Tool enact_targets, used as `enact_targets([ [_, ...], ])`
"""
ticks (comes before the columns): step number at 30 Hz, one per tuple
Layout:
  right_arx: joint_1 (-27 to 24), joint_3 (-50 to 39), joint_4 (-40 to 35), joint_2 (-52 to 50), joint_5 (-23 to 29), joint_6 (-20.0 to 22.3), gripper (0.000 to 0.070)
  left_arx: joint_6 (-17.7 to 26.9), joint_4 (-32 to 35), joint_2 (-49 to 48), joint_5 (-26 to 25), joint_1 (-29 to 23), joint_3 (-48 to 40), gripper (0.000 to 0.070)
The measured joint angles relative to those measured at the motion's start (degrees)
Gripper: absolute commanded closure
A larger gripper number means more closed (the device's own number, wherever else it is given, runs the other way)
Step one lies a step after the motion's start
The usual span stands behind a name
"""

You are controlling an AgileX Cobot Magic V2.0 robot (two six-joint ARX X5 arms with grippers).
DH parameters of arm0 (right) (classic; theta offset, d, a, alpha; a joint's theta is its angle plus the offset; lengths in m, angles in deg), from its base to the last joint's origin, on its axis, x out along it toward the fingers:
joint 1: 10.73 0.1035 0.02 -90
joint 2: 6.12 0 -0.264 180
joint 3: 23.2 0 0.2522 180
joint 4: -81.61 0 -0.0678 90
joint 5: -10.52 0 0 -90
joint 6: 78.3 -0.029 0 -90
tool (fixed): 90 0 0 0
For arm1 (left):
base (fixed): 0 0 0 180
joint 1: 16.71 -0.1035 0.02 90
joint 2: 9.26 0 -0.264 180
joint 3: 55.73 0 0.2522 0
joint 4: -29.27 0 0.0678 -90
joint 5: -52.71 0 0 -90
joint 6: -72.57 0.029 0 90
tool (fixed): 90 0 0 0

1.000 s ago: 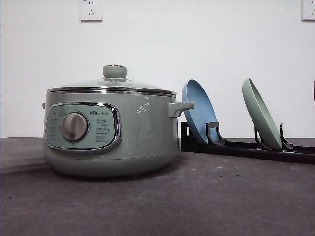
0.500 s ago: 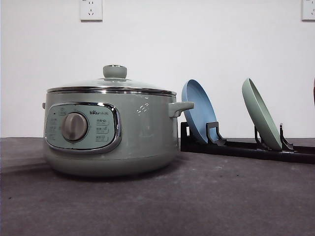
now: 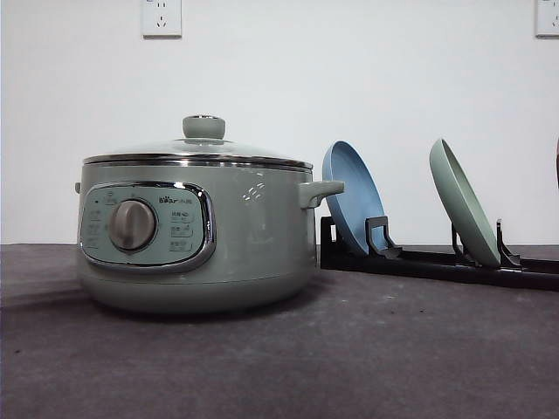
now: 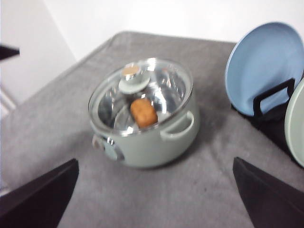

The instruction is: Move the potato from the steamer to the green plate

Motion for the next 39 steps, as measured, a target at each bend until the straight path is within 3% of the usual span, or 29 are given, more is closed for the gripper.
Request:
enact_targets([
  [5,0.0,1.7,-5.5,6.1,0.3,-6.2,0.0041,0.0,0.0,0.8,0.0,0.0,0.0,0.0],
  [13,0.0,13.5,-6.3,26.5,3.7,-11.0,0.0041,0.0,0.0,1.8,0.0,0.0,0.0,0.0],
  [24,-0.2,32.2,-3.3,54.7,10.7,-12.0,0.0053,0.0,0.0,1.8,0.0,0.0,0.0,0.0],
  [31,-1.1,34.9,-3.5,62.3,15.5,-12.0,0.0102,0.0,-0.2,1.8,0.0,0.0,0.0,0.0],
  [35,-2.0,35.0,-4.4,64.1,15.5,-11.9,0.0189,0.0,-0.6,1.8,0.0,0.0,0.0,0.0],
  [39,-2.6,35.1,-5.8,66.1,14.8,-11.9,0.0353,0.0,-1.2,1.8,0.0,0.0,0.0,0.0],
])
